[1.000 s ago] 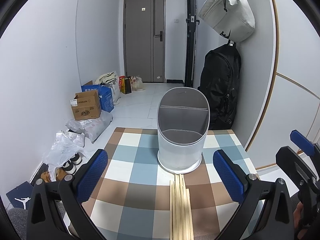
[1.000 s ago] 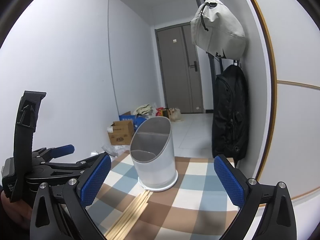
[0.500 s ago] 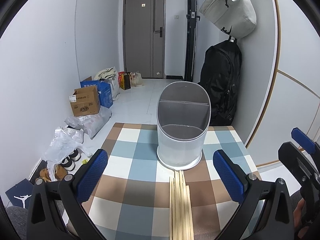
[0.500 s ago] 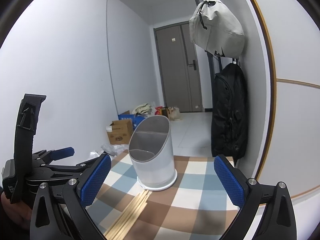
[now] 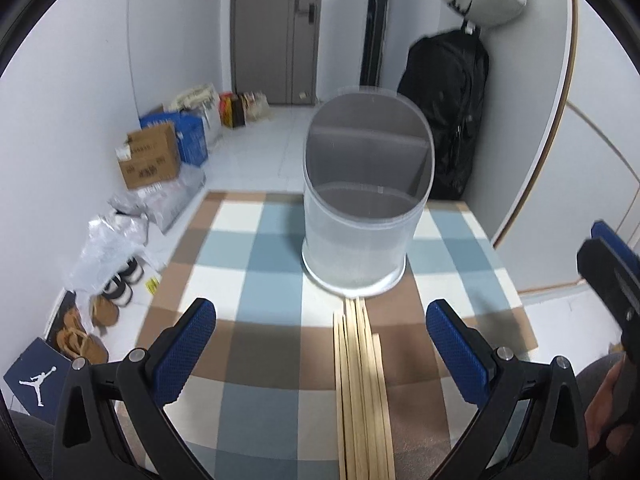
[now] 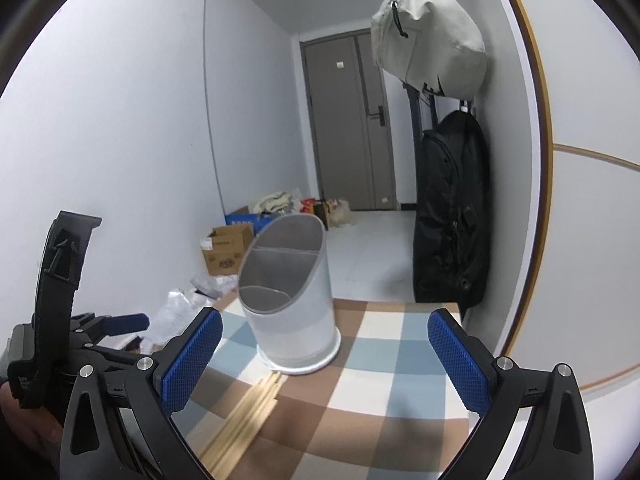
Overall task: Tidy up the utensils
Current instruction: 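Lower the left tool onto the wooden sticks and grasp one stick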
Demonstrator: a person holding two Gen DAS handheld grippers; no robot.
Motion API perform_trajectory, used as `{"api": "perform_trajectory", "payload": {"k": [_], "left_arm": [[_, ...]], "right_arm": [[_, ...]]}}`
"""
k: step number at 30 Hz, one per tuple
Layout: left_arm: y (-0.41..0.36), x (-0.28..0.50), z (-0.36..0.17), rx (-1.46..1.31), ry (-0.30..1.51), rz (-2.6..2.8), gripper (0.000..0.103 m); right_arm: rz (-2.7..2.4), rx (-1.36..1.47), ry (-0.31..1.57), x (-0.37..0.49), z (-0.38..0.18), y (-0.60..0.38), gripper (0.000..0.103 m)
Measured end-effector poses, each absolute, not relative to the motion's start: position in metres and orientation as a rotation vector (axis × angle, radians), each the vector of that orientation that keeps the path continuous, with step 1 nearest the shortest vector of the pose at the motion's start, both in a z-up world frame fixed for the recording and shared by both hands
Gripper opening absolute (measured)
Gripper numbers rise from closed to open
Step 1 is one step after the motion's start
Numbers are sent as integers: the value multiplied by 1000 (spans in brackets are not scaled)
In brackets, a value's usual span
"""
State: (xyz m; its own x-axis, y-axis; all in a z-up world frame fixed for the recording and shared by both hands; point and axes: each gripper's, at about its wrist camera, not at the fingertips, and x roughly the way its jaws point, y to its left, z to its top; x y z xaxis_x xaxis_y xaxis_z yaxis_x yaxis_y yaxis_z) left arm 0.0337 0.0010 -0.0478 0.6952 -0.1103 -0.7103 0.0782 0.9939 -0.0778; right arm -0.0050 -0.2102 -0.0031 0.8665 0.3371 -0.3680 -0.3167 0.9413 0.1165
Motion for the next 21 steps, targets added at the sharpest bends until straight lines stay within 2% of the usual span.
{"api": "perform_trajectory", "payload": {"k": [7, 13, 21], "left_arm": [[-6, 48, -75, -31, 940, -179, 102], [-7, 60, -83, -56, 1025, -221, 93], [-6, 71, -93, -121, 1090, -265, 61]], "right_arm": [[346, 55, 449, 16, -12, -214, 103], [350, 77, 489, 30, -17, -217, 103], [352, 109, 535, 42, -24, -223, 103]]}}
